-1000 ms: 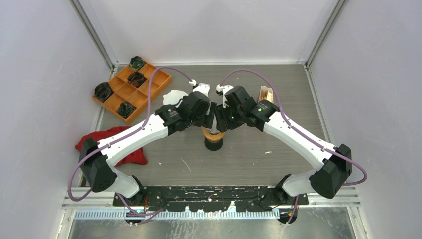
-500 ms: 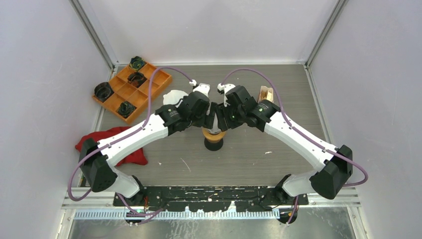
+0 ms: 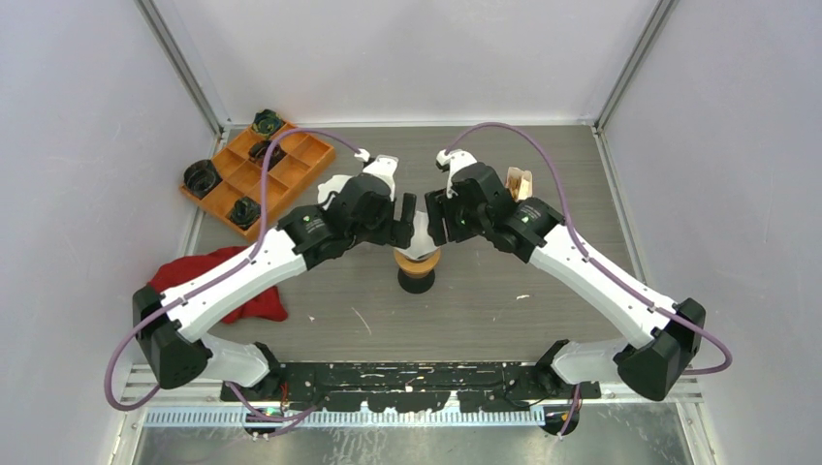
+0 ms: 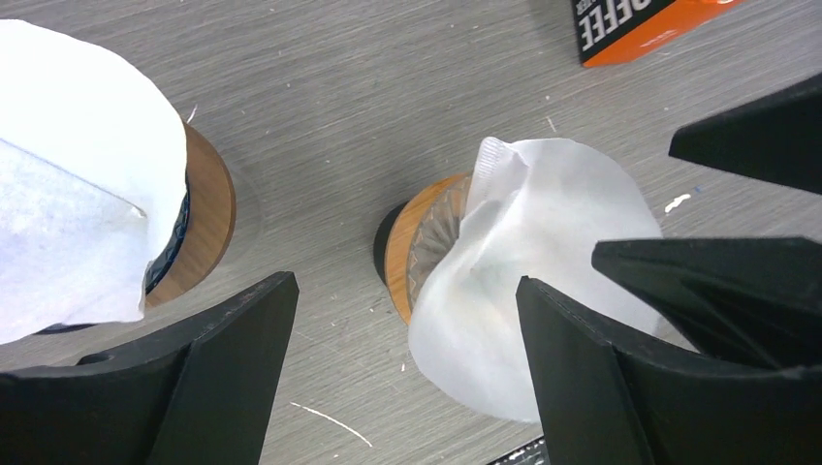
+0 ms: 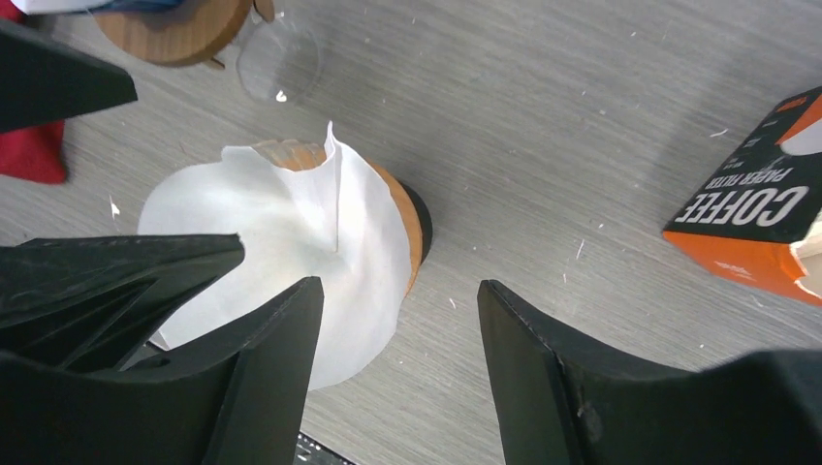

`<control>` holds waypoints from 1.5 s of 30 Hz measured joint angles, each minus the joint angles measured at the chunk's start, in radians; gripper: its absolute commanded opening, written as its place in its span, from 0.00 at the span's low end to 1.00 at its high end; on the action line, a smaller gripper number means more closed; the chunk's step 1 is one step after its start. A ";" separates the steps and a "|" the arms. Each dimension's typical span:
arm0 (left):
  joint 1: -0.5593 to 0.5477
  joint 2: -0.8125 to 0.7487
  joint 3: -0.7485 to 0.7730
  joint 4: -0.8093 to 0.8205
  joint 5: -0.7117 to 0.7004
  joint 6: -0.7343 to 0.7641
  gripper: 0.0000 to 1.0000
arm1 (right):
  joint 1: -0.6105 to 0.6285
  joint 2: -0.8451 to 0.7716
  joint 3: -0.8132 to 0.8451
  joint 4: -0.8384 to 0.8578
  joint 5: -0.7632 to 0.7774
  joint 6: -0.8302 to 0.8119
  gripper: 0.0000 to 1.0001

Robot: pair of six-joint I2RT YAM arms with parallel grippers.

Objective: Place the coffee filter in the dripper
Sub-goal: Place the coffee filter in the coffee dripper, then reset both arms

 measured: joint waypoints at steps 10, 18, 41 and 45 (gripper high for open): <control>0.075 -0.134 0.003 -0.026 0.035 0.014 0.93 | -0.017 -0.127 -0.007 0.062 0.189 0.008 0.83; 0.238 -0.373 -0.071 -0.053 0.005 0.035 0.98 | -0.037 -0.362 -0.154 0.144 0.435 -0.001 1.00; 0.254 -1.205 -0.469 -0.196 -0.287 0.071 0.99 | -0.038 -1.017 -0.552 0.259 0.672 -0.093 1.00; 0.254 -1.292 -0.512 -0.230 -0.296 0.051 0.99 | -0.038 -1.028 -0.580 0.263 0.674 -0.093 1.00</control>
